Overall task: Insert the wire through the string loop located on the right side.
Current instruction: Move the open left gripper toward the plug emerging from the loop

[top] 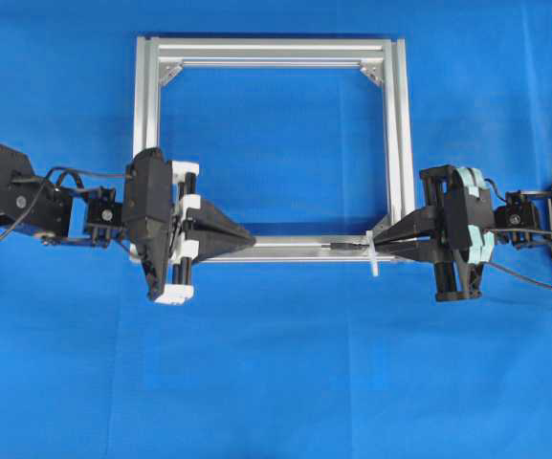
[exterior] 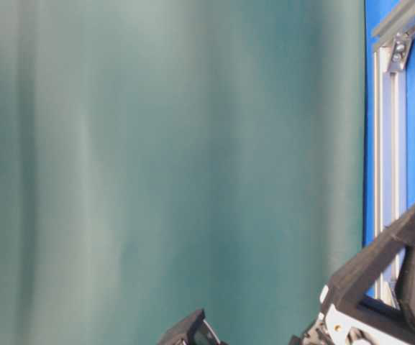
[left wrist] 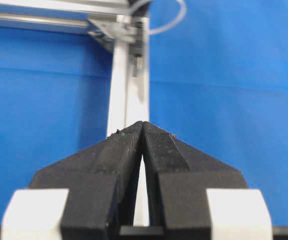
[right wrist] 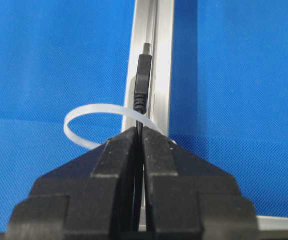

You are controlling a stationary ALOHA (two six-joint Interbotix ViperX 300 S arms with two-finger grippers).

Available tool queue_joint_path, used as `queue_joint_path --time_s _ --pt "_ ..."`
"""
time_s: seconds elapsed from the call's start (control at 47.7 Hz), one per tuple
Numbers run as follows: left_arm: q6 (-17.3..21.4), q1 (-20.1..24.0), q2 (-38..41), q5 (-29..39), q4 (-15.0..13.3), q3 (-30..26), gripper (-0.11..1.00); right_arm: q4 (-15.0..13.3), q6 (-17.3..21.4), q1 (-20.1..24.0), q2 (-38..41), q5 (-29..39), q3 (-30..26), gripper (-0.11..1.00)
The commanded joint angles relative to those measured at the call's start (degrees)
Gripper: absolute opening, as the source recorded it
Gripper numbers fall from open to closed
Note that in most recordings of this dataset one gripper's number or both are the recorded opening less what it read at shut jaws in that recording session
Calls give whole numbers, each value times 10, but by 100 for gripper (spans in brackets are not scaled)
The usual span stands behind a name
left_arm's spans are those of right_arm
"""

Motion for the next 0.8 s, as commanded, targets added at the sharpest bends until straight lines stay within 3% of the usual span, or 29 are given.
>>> queue_joint_path --time_s 0.0,0.398,0.545,0.776 --pt "1 -5 -17 -6 1 -6 0 -2 -1 1 -4 -7 -8 -4" --pt "1 -8 -4 2 1 -39 0 -2 -1 1 -4 -7 -8 -4" --pt "5 -7 18 25 1 -92 0 -2 -1 1 -4 -7 -9 -4" --pt "9 5 63 120 1 -204 0 -2 -1 1 -4 -7 -9 -4"
